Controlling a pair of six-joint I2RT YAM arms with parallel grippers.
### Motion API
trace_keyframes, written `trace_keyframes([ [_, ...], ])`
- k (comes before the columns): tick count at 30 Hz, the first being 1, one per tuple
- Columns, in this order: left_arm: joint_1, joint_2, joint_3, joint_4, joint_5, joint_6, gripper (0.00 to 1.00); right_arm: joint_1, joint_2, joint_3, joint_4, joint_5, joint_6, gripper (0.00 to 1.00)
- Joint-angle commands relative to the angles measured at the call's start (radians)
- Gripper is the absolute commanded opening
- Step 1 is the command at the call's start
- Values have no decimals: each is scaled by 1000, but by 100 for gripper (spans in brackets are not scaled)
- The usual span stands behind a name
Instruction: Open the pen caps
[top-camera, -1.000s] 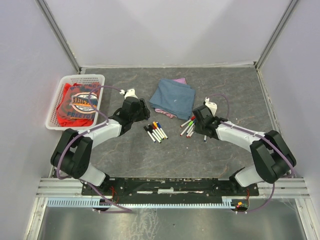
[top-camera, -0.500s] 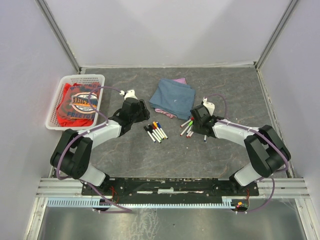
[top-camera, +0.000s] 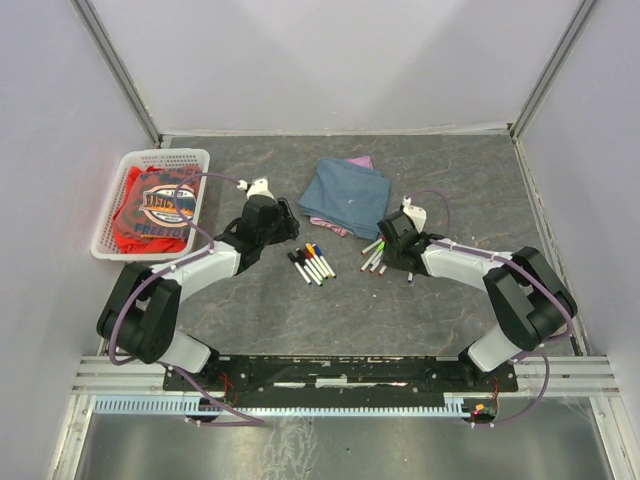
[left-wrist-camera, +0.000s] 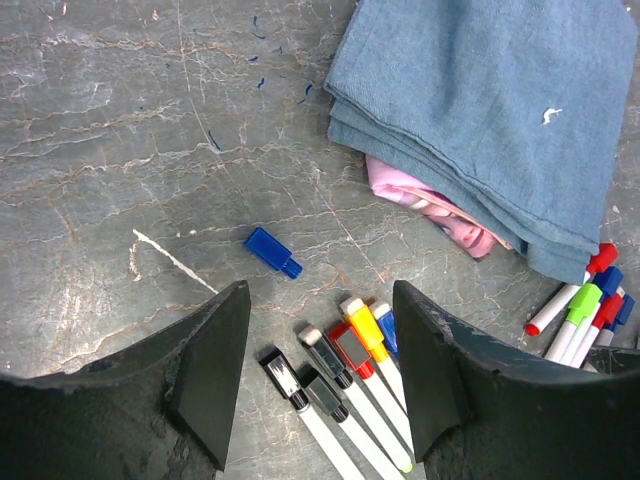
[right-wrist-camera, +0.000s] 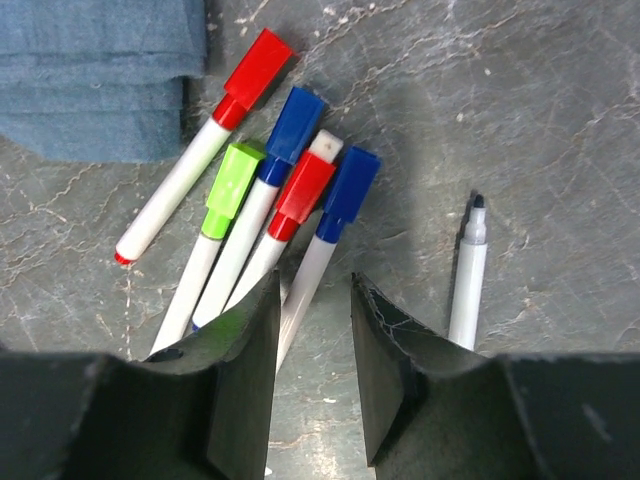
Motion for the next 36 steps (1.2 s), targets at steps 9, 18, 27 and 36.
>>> trace_keyframes([
  [9,5,-72,-6,46,27,1,66,68,20,3,-33,70,-6,29],
  [18,-5,-120,14,19,116,-11,72,73,-76,-82,-35,73,-8,12],
  [27,-25,-131,35,14,284,-51,74,73,-272,-134,-71,92,-37,4],
  [36,-41,-61,13,236,617,-211,76,74,-492,-211,40,-97,-140,1],
])
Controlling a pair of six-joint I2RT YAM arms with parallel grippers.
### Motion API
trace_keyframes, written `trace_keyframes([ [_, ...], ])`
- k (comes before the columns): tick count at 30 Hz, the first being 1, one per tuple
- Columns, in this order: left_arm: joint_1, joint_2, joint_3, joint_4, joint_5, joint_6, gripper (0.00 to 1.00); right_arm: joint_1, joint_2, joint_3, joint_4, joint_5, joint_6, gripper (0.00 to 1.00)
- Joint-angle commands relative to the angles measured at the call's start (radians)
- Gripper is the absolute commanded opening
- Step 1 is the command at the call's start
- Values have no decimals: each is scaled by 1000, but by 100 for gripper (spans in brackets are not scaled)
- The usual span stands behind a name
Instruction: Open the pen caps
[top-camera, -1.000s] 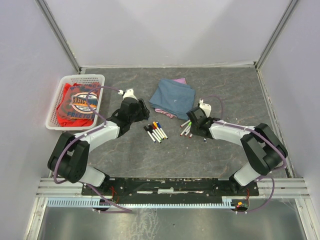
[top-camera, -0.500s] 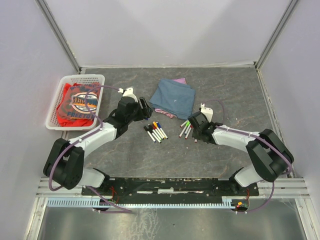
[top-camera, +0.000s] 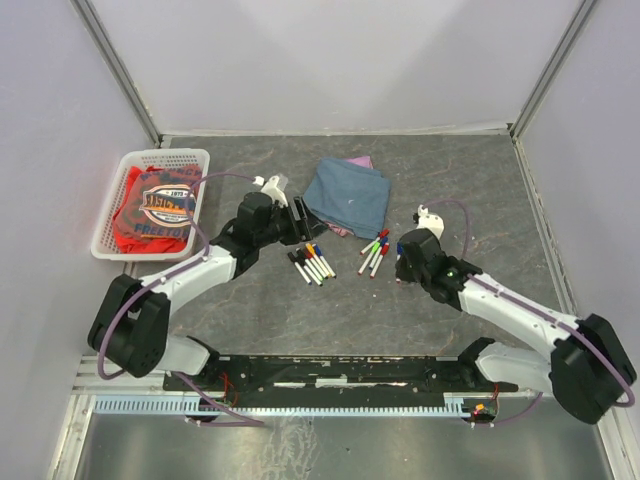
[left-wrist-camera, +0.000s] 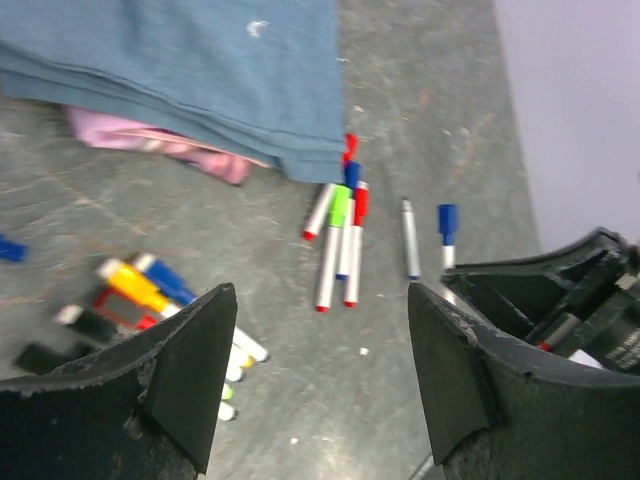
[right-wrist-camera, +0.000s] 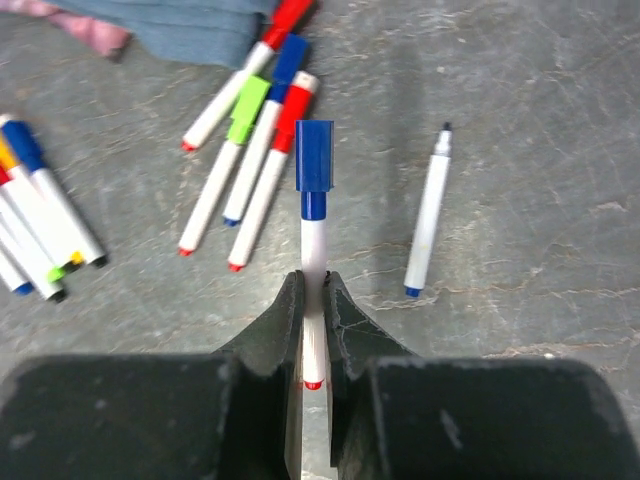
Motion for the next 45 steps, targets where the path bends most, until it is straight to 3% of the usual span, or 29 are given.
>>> trace_keyframes([
  [1,-13,46,15,209,244,-142,76,4,-94,-42,126,-155,-84,1],
  [9,-54,126,11,326,322,-230,76,22,-143,-61,253,-329,-103,1],
  [28,-145,227,45,354,267,-251,73,119,-51,14,354,-367,-77,1],
  [38,-154,226,25,403,245,-282,60,127,-21,13,394,-376,-62,1],
  [45,-159,232,18,420,242,-288,44,127,-24,6,400,-371,-61,1],
])
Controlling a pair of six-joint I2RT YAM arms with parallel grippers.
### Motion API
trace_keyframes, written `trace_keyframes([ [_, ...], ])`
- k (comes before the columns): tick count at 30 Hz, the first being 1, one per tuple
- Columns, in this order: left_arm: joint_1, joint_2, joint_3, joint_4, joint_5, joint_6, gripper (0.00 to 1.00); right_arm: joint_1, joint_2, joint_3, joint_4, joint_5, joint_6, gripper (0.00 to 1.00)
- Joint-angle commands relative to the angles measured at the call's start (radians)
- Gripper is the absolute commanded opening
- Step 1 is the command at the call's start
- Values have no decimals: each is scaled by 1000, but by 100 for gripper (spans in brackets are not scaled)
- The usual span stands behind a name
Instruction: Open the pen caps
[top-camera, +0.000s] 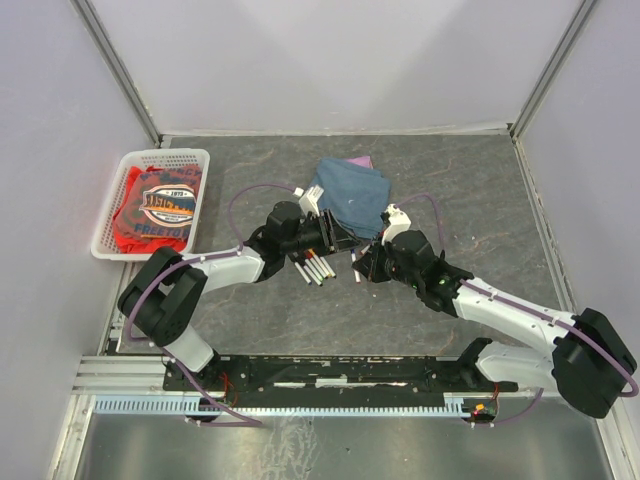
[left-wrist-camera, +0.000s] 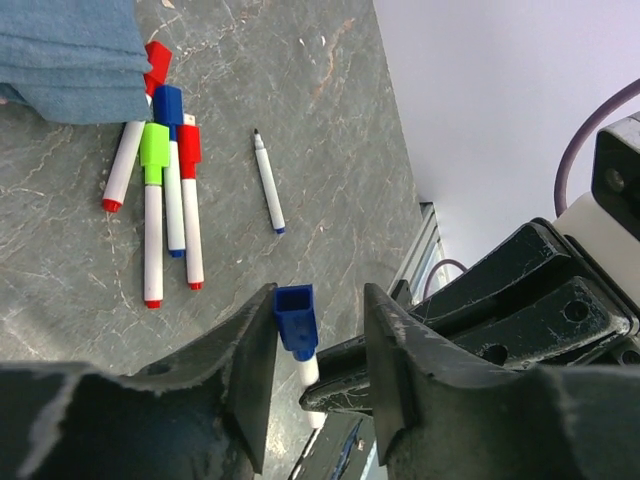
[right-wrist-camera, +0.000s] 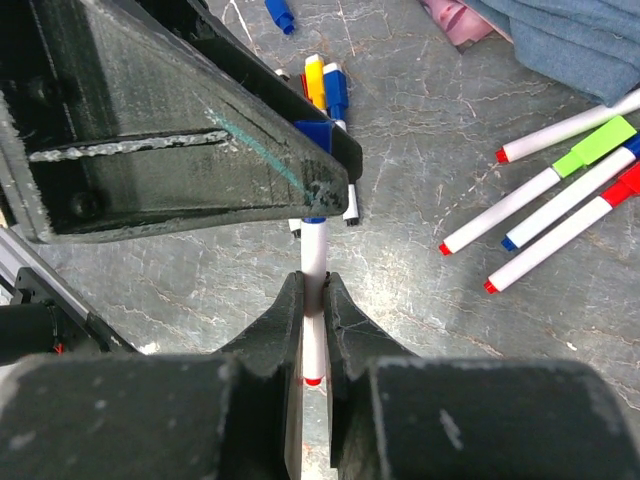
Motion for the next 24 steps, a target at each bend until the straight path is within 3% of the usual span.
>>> trace_keyframes([
  [1,-9,7,6,73,-4,-32,42,7,-6,31,59,-5,5,1],
  [7,-12,11,-2,94,0,-43,27,8,-12,21,61,3,6,1],
  [11,-12,6,-7,107,5,-38,4,8,-21,14,63,4,5,2],
  [15,-12,7,-16,173,51,-42,3,7,-33,-1,93,2,7,29],
  [18,-13,12,-23,247,96,-61,3,7,-21,-7,126,-11,14,35],
  [21,-13,19,-21,285,121,-74,3,6,-7,-11,147,-21,25,33],
  [24,-12,19,-23,289,126,-71,3,6,-2,-9,133,-4,25,13],
])
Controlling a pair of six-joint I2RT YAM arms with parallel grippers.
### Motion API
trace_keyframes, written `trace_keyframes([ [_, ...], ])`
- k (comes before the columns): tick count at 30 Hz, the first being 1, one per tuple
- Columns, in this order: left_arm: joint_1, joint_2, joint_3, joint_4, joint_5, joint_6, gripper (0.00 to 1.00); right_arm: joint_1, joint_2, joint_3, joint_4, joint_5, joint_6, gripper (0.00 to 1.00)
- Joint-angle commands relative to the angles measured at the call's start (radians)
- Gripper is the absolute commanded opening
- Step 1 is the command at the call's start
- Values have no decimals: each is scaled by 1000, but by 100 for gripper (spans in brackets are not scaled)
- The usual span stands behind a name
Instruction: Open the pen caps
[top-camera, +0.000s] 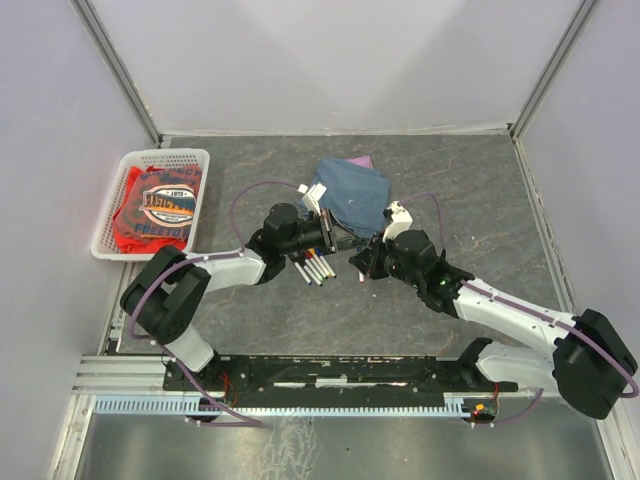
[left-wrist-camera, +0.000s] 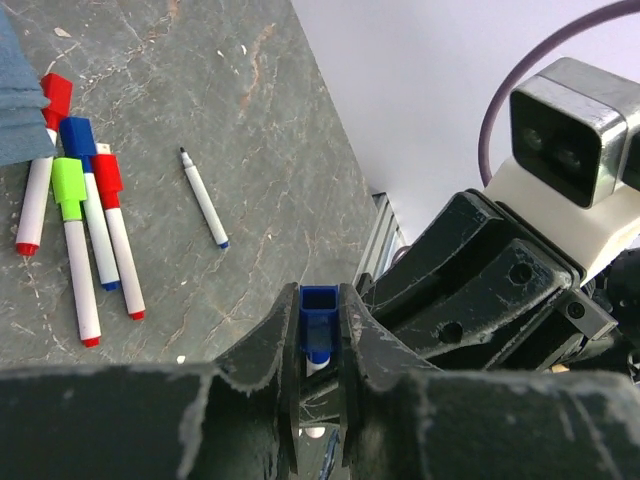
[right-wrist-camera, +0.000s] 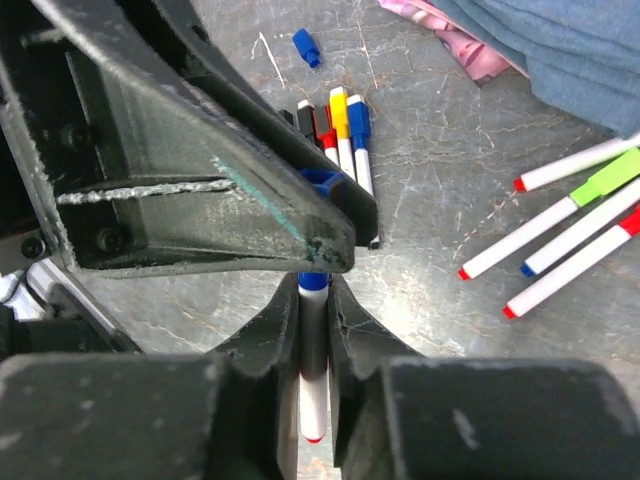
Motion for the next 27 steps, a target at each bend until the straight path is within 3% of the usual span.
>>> trace_keyframes([
  [1,-4,1,-2,101,45,-29,3,6,7,6,39,11,-3,4],
  [7,-5,20,43,42,-56,-3,3,6,68,55,-98,98,-64,1],
  [9,-15,29,86,-51,-164,29,3,8,97,84,-158,157,-91,1],
  [13,-94,43,217,-294,-534,150,3,34,140,129,-256,348,-140,1],
  [18,-146,75,266,-326,-709,172,3,38,125,122,-266,436,-150,1],
  [22,-129,50,207,-239,-686,210,3,27,67,44,-133,281,-131,1],
  [27,6,60,59,99,-353,98,3,-32,19,-82,106,22,-60,1],
])
